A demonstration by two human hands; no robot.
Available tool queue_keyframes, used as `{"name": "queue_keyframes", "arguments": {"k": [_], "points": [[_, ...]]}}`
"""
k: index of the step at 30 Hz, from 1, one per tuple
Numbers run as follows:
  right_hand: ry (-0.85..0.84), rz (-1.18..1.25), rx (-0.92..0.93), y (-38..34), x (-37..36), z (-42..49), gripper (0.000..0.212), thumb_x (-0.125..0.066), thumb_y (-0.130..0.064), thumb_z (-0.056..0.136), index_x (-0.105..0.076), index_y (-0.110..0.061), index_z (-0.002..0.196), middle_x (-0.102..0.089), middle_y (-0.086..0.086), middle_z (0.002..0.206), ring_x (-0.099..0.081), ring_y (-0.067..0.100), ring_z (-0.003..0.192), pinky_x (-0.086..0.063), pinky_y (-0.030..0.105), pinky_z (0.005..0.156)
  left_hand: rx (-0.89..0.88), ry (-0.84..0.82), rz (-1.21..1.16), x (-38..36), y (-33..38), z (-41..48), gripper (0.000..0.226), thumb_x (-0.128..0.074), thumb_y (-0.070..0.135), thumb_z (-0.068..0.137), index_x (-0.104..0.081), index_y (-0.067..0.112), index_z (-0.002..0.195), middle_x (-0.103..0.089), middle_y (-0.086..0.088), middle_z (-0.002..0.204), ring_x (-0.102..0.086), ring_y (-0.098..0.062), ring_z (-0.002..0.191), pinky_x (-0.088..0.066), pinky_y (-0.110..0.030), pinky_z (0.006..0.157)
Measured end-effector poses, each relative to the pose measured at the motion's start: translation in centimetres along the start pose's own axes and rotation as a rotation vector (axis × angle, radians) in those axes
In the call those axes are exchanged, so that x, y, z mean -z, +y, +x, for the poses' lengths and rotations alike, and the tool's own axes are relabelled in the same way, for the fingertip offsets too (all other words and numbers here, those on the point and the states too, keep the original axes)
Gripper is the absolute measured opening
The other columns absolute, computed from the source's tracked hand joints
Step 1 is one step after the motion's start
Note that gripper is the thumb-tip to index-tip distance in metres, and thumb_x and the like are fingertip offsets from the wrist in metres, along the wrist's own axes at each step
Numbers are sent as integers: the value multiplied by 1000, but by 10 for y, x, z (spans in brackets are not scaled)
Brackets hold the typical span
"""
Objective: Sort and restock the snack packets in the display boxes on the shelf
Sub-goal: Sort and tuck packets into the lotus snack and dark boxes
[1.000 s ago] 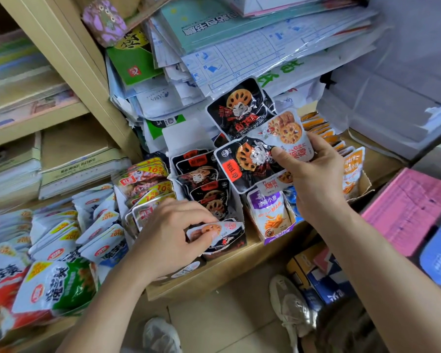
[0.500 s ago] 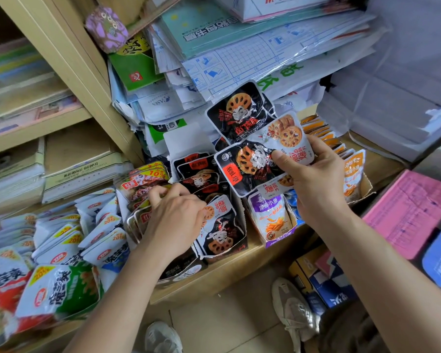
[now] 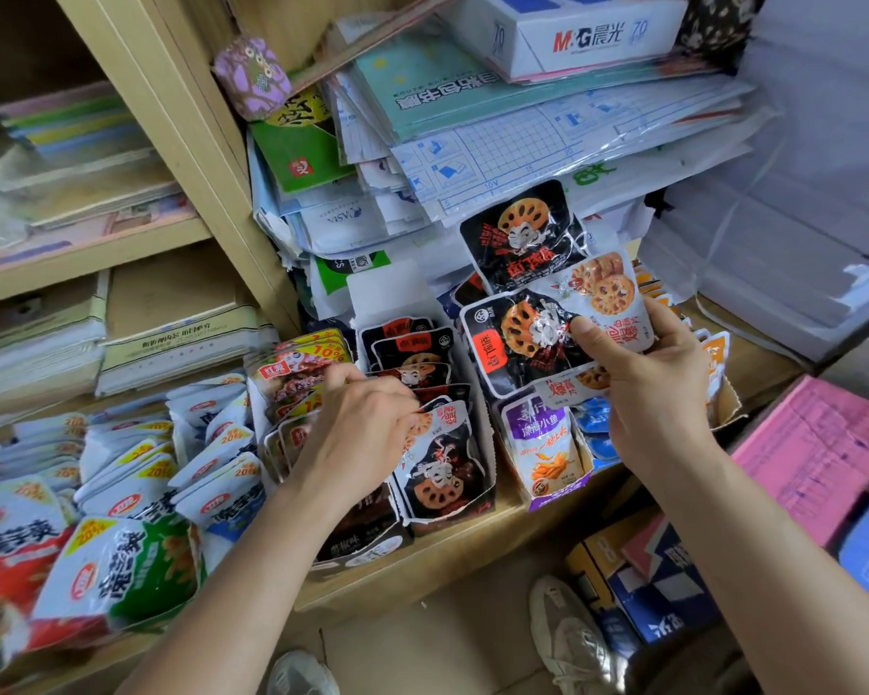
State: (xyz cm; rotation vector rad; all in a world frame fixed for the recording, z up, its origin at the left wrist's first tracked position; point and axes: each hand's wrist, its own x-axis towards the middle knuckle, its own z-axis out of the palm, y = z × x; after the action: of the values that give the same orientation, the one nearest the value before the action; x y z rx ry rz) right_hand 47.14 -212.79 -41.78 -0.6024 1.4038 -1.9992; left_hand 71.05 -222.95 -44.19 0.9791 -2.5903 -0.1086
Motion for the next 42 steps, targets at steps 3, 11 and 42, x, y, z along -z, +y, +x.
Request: {"name": "queue_keyframes", "arguments": {"k": [3,11,42], "points": [[-1,15,17,-1,1,0,27,-78,-4,83,-72,-16,107,-76,8,110,-72,32,104,-57,56,93,-21,181,0,5,-3,6,12,-85,6,77,-82,17,81,-77,7,90,-65,-15,77,-18,-28,84],[-30,-17,42,-4,2,-7,33,-81,-16,76,-73,-15,107,-75,11,110,-71,37,104,-54,63,93,93,222,53,2,-7,20,4,-83,25,83,-80,25,79,-73,10,82,-59,-17,71,-29,-33,82],[32,46,-136,17,21,-89,31,-80,-8,80,-72,-15,110,-76,11,108,-74,32,98,-58,48,85,199,215,-686,23,62,-48,37,-78,30,80,-68,32,116,-65,29,105,-61,8,100,-44,-11,87]]}}
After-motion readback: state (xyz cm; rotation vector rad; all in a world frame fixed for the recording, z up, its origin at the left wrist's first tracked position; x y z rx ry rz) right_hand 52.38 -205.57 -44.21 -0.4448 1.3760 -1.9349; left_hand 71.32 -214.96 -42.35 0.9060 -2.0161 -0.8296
